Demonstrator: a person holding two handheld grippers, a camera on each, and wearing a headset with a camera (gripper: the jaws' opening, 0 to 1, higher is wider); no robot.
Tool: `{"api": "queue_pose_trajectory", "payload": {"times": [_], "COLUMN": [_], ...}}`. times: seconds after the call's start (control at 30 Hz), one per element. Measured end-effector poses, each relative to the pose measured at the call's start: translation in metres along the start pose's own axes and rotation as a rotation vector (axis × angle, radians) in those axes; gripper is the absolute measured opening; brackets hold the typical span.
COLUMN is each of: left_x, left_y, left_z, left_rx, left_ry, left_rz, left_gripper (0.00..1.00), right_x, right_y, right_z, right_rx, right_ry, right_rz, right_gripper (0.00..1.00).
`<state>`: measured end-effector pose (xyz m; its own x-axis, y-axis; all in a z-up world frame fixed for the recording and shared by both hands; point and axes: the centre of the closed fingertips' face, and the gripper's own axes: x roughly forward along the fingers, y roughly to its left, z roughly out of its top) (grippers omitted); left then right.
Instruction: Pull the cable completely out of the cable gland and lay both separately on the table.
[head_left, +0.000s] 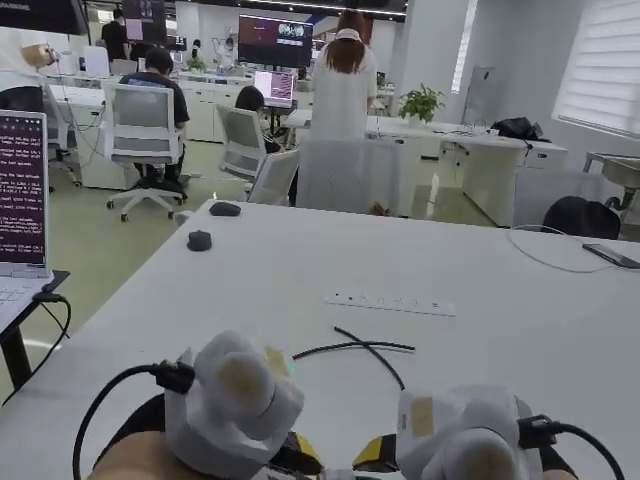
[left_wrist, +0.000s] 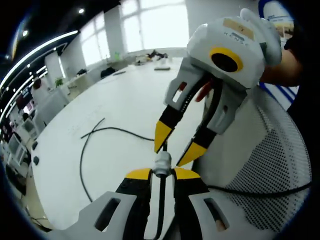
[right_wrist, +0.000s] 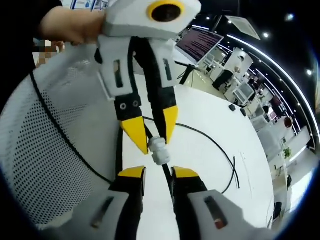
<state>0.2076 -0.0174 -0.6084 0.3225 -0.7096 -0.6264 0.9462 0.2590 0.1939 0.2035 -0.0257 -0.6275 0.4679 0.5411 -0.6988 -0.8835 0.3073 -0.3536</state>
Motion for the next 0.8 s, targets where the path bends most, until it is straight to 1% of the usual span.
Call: {"api": "queue_pose_trajectory", "payload": {"times": [0.03, 0.07, 0.1, 0.13, 0.17, 0.2, 0.23, 0.27, 0.3, 0.33, 0.37, 0.4, 0.43, 0.5, 0.57, 0.63, 0.67, 0.7, 0.73, 0.77, 0.8], "left_x": [0.001, 0.003, 0.004, 0.005, 0.006, 0.007, 0.008, 0.009, 0.01, 0.01, 0.011, 0.011, 0.01, 0.008, 0.007, 0.006, 0.006, 0.006, 0.005, 0.005, 0.005], "left_y": [-0.001, -0.004, -0.003, -0.002, -0.001, 0.001, 0.003, 0.004, 0.005, 0.005, 0.004, 0.004, 0.006, 0.008, 0.013, 0.018, 0.02, 0.02, 0.021, 0.021, 0.021], "left_z": [0.001, 0.002, 0.001, 0.0, -0.001, -0.001, -0.001, -0.002, -0.003, -0.004, -0.007, -0.009, -0.01, -0.012, -0.013, -0.019, -0.022, -0.023, -0.023, -0.023, -0.022], "left_rx": [-0.023, 0.0, 0.012, 0.042, 0.063, 0.062, 0.068, 0.057, 0.034, 0.032, 0.03, 0.043, 0.04, 0.025, 0.015, 0.014, 0.012, 0.01, 0.01, 0.013, 0.017], "left_ry": [-0.016, -0.037, -0.037, -0.024, -0.012, -0.014, -0.015, -0.013, -0.024, -0.02, -0.007, 0.001, 0.009, 0.007, 0.012, 0.033, 0.043, 0.045, 0.047, 0.048, 0.047], "left_rz": [0.002, -0.002, 0.009, 0.017, 0.027, 0.037, 0.041, 0.035, 0.042, 0.041, 0.042, 0.05, 0.055, 0.066, 0.086, 0.107, 0.113, 0.114, 0.119, 0.122, 0.12], "left_gripper": [0.17, 0.17, 0.17, 0.17, 0.17, 0.17, 0.17, 0.16, 0.16, 0.16, 0.16, 0.16, 0.16, 0.16, 0.16, 0.16, 0.16, 0.16, 0.16, 0.16, 0.16], "right_x": [0.001, 0.001, 0.001, 0.001, 0.001, 0.002, 0.003, 0.003, 0.003, 0.002, 0.003, 0.003, 0.002, -0.002, -0.004, -0.004, -0.005, -0.005, -0.005, -0.005, -0.004], "right_y": [-0.003, -0.006, -0.007, -0.01, -0.015, -0.015, -0.015, -0.015, -0.016, -0.016, -0.017, -0.018, -0.02, -0.027, -0.032, -0.036, -0.037, -0.038, -0.039, -0.038, -0.038], "right_z": [0.001, 0.003, 0.002, 0.0, 0.0, -0.001, -0.003, -0.004, -0.005, -0.007, -0.012, -0.015, -0.018, -0.022, -0.027, -0.034, -0.041, -0.043, -0.053, -0.059, -0.062], "right_rx": [0.006, 0.004, 0.007, 0.0, -0.024, -0.045, -0.045, -0.05, -0.036, -0.016, 0.011, 0.011, 0.012, 0.059, 0.081, 0.11, 0.13, 0.138, 0.152, 0.15, 0.141], "right_ry": [-0.009, -0.031, -0.029, -0.017, -0.011, -0.005, 0.003, 0.005, 0.002, -0.004, 0.015, 0.028, 0.038, 0.038, 0.051, 0.074, 0.105, 0.117, 0.163, 0.192, 0.202], "right_rz": [-0.024, -0.047, -0.055, -0.067, -0.093, -0.089, -0.092, -0.095, -0.098, -0.1, -0.1, -0.106, -0.116, -0.145, -0.162, -0.178, -0.188, -0.192, -0.201, -0.196, -0.191], "right_gripper": [0.22, 0.21, 0.19, 0.18, 0.15, 0.13, 0.08, 0.05, 0.05, 0.05, 0.05, 0.04, 0.04, 0.05, 0.05, 0.04, 0.04, 0.05, 0.04, 0.04, 0.04]}}
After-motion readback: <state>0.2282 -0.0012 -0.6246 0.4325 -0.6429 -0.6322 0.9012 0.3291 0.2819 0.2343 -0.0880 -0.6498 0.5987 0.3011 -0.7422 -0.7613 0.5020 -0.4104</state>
